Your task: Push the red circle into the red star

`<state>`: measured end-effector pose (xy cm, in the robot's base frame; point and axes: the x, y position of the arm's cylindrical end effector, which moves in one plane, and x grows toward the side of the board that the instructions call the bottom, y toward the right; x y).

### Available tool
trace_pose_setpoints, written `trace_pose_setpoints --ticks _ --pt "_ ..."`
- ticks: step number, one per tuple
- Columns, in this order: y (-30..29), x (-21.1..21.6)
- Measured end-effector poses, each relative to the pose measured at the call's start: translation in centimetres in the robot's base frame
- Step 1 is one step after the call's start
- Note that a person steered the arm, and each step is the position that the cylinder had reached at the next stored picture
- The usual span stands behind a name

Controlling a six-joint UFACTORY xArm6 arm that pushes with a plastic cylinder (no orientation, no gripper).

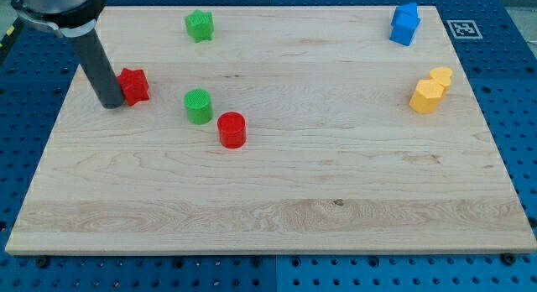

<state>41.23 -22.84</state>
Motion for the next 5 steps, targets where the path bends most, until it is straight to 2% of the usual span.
trace_pose_setpoints --ticks 2,3,5 --pt "1.6 4.0" --pt "7.7 4.1" --pt "15.3 7.9"
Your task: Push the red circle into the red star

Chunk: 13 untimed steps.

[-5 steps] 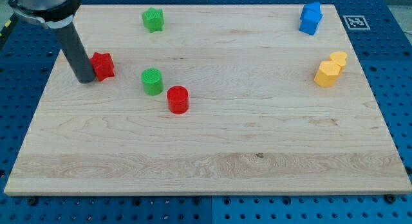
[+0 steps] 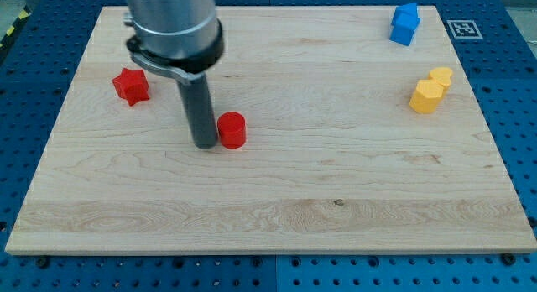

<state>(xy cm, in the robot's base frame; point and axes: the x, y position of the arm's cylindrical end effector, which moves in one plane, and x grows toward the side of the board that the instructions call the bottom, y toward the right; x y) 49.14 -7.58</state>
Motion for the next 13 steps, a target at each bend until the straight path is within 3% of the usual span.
trace_pose_setpoints --ticks 2,3,5,9,13 --pt "8.4 4.2" --pt "10.1 4.1" --pt "9.1 -0.4" --pt "8.5 -2.0" --pt "-1.4 -2.0"
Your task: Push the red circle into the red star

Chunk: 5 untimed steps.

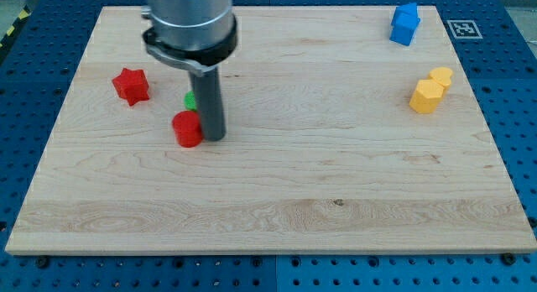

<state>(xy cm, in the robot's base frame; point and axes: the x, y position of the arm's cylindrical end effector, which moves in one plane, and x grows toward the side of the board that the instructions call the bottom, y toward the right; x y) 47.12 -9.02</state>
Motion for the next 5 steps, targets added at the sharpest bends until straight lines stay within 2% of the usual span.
trace_pose_setpoints --ticks 4,5 --pt "-4.5 0.0" --pt "-3.9 1.3"
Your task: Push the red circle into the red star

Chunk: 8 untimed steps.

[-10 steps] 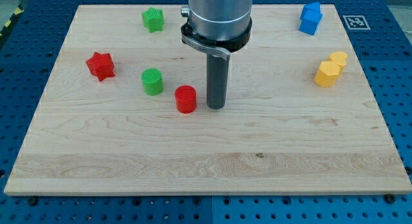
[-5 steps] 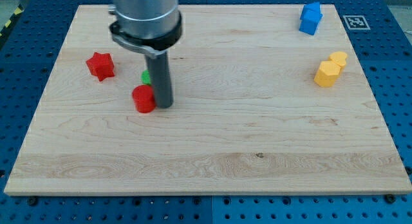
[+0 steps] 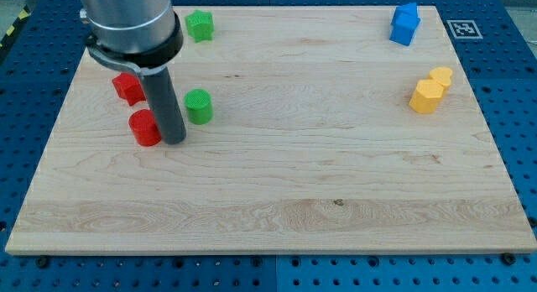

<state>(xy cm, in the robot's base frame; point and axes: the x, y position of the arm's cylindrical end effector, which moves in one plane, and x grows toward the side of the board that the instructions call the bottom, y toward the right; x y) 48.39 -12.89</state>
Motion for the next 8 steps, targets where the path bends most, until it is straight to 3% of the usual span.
trace_pose_setpoints --ticks 1,4,8 --pt "-0.2 2.3" --pt "-3.4 2.2" --pt "-3.6 -1.6"
